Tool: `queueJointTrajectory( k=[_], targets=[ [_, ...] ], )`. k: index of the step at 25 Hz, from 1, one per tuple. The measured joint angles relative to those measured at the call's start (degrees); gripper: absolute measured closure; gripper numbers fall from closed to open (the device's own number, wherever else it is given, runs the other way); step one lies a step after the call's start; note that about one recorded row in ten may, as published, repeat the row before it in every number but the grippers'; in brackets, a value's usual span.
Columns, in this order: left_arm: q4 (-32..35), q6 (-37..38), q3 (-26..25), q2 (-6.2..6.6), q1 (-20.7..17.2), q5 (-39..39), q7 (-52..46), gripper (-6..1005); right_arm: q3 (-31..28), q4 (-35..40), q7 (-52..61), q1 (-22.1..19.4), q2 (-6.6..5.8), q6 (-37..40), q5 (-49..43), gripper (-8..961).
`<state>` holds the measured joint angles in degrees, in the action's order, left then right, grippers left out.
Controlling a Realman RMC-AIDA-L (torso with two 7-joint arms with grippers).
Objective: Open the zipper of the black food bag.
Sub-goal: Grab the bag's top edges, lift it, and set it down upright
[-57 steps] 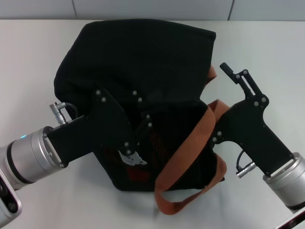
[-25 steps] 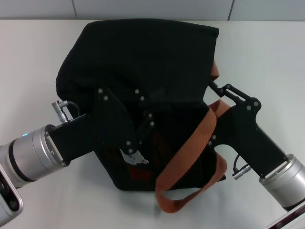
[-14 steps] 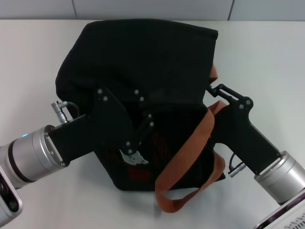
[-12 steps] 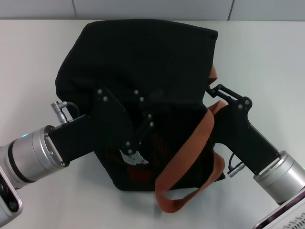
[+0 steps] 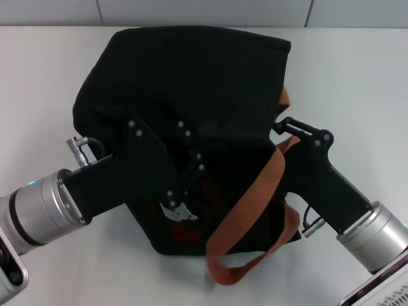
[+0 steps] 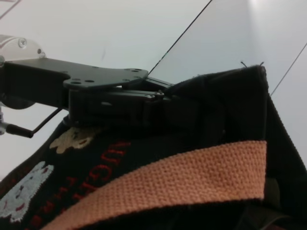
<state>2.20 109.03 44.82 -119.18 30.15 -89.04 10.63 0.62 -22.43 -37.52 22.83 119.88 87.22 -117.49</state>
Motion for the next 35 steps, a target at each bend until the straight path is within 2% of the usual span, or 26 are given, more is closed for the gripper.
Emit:
queueJointTrajectory(
  k=[11, 16, 22, 26, 35],
  targets=[
    [0.0, 0.0, 0.0, 0.0, 0.0, 0.0, 0.0, 892, -0.5, -0.4, 0.0, 1.0, 0.0, -1.7, -0.1, 771],
    [0.0, 0.0, 0.0, 0.0, -0.1, 0.0, 0.0, 892, -0.6, -0.7, -0.1, 1.2, 0.0, -2.4, 0.1, 891],
    [0.0, 0.0, -0.1, 0.0, 0.0, 0.0, 0.0, 891, -0.6, -1.0, -0.6, 0.7, 0.0, -2.7, 0.3, 954],
    [0.0, 0.1, -0.2, 0.0, 0.1, 0.1, 0.0, 891, -0.6, -0.9, -0.7, -0.9, 0.0, -4.6, 0.4, 932],
    [0.0, 0.2, -1.1, 0.0, 0.6, 0.4, -0.5, 891, -0.5, 1.0, -0.6, -9.2, 0.0, -9.7, 0.4, 882]
  ],
)
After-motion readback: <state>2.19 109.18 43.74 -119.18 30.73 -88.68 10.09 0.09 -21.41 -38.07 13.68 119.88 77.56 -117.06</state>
